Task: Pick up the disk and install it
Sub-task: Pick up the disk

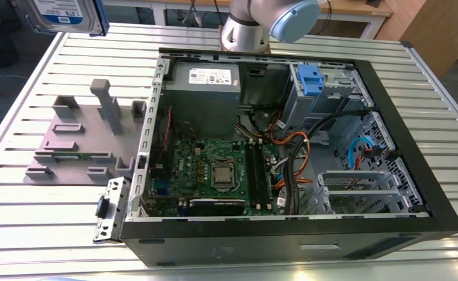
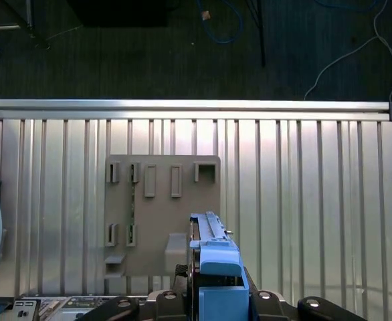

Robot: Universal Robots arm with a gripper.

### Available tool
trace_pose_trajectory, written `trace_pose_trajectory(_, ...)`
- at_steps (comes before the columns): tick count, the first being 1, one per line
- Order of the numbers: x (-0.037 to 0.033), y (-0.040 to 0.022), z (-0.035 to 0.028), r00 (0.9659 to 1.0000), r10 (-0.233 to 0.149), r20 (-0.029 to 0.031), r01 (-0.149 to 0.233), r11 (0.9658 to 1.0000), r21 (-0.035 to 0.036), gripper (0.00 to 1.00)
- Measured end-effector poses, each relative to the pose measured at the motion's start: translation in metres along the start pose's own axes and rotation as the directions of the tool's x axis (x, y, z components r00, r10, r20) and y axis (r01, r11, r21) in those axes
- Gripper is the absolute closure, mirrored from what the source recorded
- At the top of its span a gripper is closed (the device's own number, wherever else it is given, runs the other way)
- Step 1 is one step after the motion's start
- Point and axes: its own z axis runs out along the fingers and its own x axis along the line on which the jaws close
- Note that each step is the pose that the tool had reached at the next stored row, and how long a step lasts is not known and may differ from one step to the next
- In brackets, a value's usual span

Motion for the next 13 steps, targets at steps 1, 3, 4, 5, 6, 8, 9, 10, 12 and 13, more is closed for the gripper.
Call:
trace_pose_trajectory(1,0.0000,-0.0009,0.0000,1.0000,0.000,0.0000,0.000,1.0000,0.0001,0.63)
trace_pose_trajectory(3,0.0000,-0.0027,-0.0001,1.0000,0.000,0.0000,0.000,1.0000,0.0000,0.63)
trace_pose_trajectory(4,0.0000,-0.0035,-0.0001,1.0000,0.000,0.0000,0.000,1.0000,0.0000,0.63)
trace_pose_trajectory(5,-0.0001,-0.0044,-0.0002,1.0000,0.000,0.0000,0.000,1.0000,0.0000,0.63)
trace_pose_trajectory(6,-0.0001,-0.0053,-0.0002,1.0000,0.000,0.0000,0.000,1.0000,0.0000,0.63)
trace_pose_trajectory(8,-0.0001,-0.0071,-0.0003,1.0000,0.000,-0.0001,0.000,1.0000,0.0000,0.63)
trace_pose_trajectory(9,-0.0001,-0.0080,-0.0003,1.0000,0.000,-0.0001,0.000,1.0000,0.0000,0.63)
trace_pose_trajectory(10,-0.0001,-0.0088,-0.0003,1.0000,0.000,0.0000,0.000,1.0000,0.0000,0.63)
trace_pose_trajectory(12,-0.0002,-0.0106,-0.0004,1.0000,0.000,0.0000,0.000,1.0000,0.0000,0.63)
trace_pose_trajectory(13,-0.0002,-0.0114,-0.0004,1.0000,0.000,0.0000,0.000,1.0000,0.0000,0.63)
